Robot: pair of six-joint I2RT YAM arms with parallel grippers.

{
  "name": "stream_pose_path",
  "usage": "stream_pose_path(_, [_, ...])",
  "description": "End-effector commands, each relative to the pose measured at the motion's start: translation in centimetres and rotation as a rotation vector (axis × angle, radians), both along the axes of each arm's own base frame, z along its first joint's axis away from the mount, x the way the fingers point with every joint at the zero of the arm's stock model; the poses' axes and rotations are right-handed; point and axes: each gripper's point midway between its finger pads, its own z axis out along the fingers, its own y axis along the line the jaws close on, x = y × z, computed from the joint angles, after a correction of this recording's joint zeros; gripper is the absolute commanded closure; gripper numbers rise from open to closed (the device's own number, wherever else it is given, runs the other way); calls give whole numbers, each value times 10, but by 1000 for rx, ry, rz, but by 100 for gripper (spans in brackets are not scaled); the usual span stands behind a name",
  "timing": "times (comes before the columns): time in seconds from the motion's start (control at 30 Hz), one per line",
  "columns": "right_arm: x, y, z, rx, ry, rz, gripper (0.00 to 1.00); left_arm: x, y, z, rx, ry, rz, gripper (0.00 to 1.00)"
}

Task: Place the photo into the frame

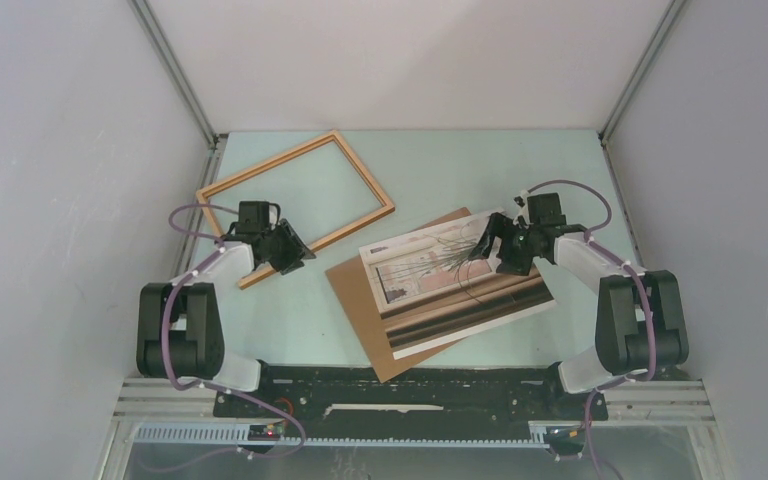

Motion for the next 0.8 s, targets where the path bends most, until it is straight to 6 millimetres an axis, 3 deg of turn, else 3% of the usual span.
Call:
stream_pose_path(0.0, [6, 3, 10, 15, -49, 9, 8, 9, 8, 27, 50, -79, -7, 46])
stream_pose_path(0.13, [7, 0, 12, -1, -62, 2, 8, 1, 14, 39, 93, -103, -25, 28])
stream_pose_path(0.2, [8, -1, 11, -3, -63, 1, 8, -10, 18, 41, 120, -100, -35, 17])
stream_pose_path(0.33, [10, -3, 9, -9, -64, -7, 8, -34, 22, 40, 149, -87, -47, 5])
stream_pose_path(0.47, [11, -8, 10, -15, -67, -19, 8, -64, 17, 29, 114, -65, -25, 1])
stream_pose_path(0.6, [11, -8, 13, -10, -74, -20, 8, -94, -9, 19, 40, -82, -26, 1])
stream_pose_path(0.77, [13, -5, 11, 5, -69, -16, 8, -106, -46, 17, -87, -143, -19, 1])
